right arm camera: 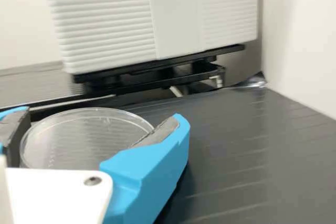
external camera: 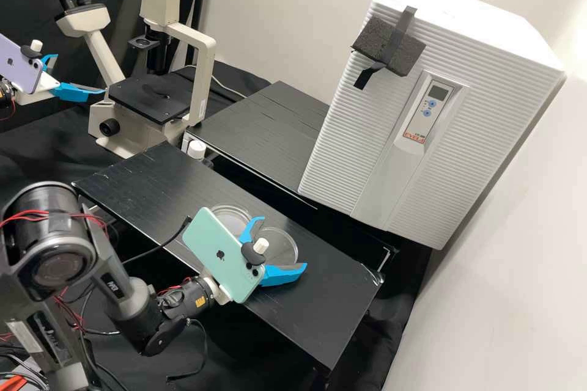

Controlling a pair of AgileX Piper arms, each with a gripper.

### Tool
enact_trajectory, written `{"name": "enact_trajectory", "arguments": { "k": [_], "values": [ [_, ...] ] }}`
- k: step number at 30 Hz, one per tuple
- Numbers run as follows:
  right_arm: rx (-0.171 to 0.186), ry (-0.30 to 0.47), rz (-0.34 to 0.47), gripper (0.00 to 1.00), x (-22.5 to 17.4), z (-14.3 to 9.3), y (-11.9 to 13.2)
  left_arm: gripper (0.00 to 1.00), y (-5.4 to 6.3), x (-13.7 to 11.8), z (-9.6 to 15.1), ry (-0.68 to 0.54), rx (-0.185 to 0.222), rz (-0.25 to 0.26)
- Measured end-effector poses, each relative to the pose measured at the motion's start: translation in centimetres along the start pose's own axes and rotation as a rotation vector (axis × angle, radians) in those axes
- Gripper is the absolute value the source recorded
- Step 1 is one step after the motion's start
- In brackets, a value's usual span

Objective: Open the petri dish lid.

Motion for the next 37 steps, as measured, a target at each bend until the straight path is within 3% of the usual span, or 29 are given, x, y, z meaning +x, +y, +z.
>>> {"name": "enact_trajectory", "arguments": {
  "k": [10, 11, 16, 25, 30, 37],
  "values": [
    [-0.038, -0.052, 0.033, 0.0, 0.8, 1.0, 0.2, 1.0, 0.0, 0.0, 0.0, 0.0, 0.0, 0.0],
    [-0.046, -0.051, 0.032, 1.0, 0.8, 0.9, 0.1, 1.0, 0.0, 0.0, 0.0, 0.0, 0.0, 0.0],
    [-0.093, -0.052, 0.031, 1.0, 0.9, 0.9, 0.0, 1.0, 0.0, 0.0, 0.0, 0.0, 0.0, 0.0],
    [-0.101, -0.042, 0.049, 1.0, 0.7, 0.4, 0.1, 1.0, 0.0, 0.0, 0.0, 0.0, 0.0, 0.0],
    [-0.061, -0.062, 0.111, 1.0, -0.2, 0.0, 0.3, 1.0, 0.0, 0.0, 0.0, 0.0, 0.0, 0.0],
    [0.053, -0.041, 0.166, 1.0, -1.0, -0.4, 1.0, 1.0, 0.0, 0.0, 0.0, 0.0, 0.0, 0.0]
  ]
}}
